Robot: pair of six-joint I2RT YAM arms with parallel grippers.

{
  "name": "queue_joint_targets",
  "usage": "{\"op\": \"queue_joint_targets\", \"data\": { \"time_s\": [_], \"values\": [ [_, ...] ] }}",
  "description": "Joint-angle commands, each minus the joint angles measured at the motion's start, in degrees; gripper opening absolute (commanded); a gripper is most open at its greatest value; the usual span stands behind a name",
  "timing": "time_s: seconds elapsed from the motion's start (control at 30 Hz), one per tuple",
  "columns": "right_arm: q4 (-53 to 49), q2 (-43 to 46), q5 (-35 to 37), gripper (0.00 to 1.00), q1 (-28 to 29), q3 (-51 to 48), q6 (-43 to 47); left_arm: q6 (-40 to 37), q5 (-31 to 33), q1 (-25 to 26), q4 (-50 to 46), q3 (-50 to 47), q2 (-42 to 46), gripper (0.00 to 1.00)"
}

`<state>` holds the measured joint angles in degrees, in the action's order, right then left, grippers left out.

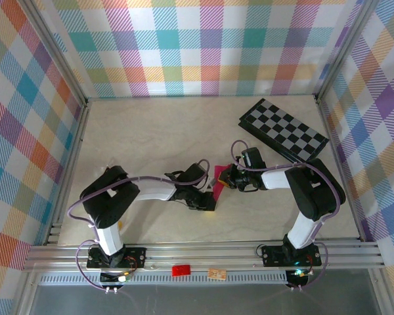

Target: Fold a paper plane with a square sheet of paper (pick it up from the middle)

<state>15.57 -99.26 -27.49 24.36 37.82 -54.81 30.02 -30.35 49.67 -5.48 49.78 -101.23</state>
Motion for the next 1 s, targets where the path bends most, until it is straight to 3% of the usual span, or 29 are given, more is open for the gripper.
{"op": "queue_joint_targets", "data": {
  "time_s": [0.0, 0.17, 0.37, 0.57, 0.97],
  "values": [
    [-5.4, -1.6, 2.9, 0.17, -0.2, -1.8, -0.4, -4.4, 1.4, 0.3, -6.4, -0.7, 4.0, 0.1],
    [-4.4, -0.3, 2.9, 0.17, 0.0, -2.4, -2.2, 0.0, 4.1, -0.8, 0.2, 1.0, 5.5, 0.09],
    [-3.0, 0.4, 3.3, 0.17, 0.7, -3.2, -5.3, 8.0, 2.2, -4.5, 10.1, 5.4, -0.6, 0.09],
    [-2.6, -0.1, 2.9, 0.17, 1.0, -3.2, -5.6, 7.9, 2.8, -4.4, 9.5, 10.1, -6.4, 0.09],
    [-1.1, 0.7, 0.8, 0.19, 1.0, -3.2, -4.5, 5.3, 8.0, -4.5, 7.3, 8.9, -10.9, 0.09]
  ]
}}
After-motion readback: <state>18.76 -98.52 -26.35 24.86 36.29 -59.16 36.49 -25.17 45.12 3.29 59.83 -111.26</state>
